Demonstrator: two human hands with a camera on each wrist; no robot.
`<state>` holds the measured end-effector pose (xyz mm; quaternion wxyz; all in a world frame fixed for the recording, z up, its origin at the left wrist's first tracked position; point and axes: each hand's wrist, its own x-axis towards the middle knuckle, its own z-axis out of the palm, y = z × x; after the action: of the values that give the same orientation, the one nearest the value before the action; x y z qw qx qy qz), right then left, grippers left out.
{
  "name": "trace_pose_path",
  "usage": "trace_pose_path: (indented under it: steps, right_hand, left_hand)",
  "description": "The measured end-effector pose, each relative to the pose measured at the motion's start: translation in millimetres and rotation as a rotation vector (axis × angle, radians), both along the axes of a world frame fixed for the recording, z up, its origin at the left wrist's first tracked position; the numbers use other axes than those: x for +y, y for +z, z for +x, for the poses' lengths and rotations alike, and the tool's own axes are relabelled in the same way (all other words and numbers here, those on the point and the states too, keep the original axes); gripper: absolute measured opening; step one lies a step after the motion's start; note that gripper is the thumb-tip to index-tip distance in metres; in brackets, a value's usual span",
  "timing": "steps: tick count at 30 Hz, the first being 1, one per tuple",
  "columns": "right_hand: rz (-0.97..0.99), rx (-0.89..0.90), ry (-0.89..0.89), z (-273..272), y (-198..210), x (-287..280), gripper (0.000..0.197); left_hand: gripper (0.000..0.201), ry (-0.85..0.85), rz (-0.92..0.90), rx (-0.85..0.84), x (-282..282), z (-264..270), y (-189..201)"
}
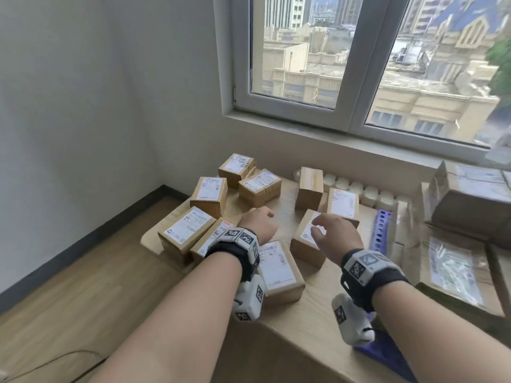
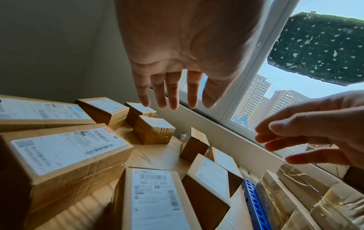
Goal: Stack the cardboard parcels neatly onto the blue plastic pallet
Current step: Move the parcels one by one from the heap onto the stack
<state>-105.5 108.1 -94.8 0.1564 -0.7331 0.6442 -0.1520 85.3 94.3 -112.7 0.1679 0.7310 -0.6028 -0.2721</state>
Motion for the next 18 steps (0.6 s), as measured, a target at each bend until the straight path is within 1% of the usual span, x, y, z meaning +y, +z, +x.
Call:
trace_pose_path:
  steps: [5,12,15,17,18]
  right_hand:
    - [0.108,0.038,-0.018,13.4,-20.6,-0.1,0.032]
    - [0.219,0.035,-0.039,29.5,-52.0,-21.1,0.027]
    - [0.273,0.037,-0.038,37.8,-67.0,-32.9,0.024]
    - [0.328,0.031,-0.056,41.7,-78.8,-42.4,0.023]
    - [0.353,0.022,-0.067,42.8,-85.7,-47.3,0.023]
  left_hand:
    - [0.048,0.013,0.096,0.064,-1.0,17.5,-27.7]
    - [0.060,0.072,0.225,0.098,-15.5,29.8,-67.0]
    - [0.065,0.103,0.316,0.121,-24.5,34.1,-79.4]
    - [0.073,0.114,0.372,0.142,-32.2,32.4,-89.2]
    - [0.081,0.123,0.397,0.157,-36.6,31.1,-96.0]
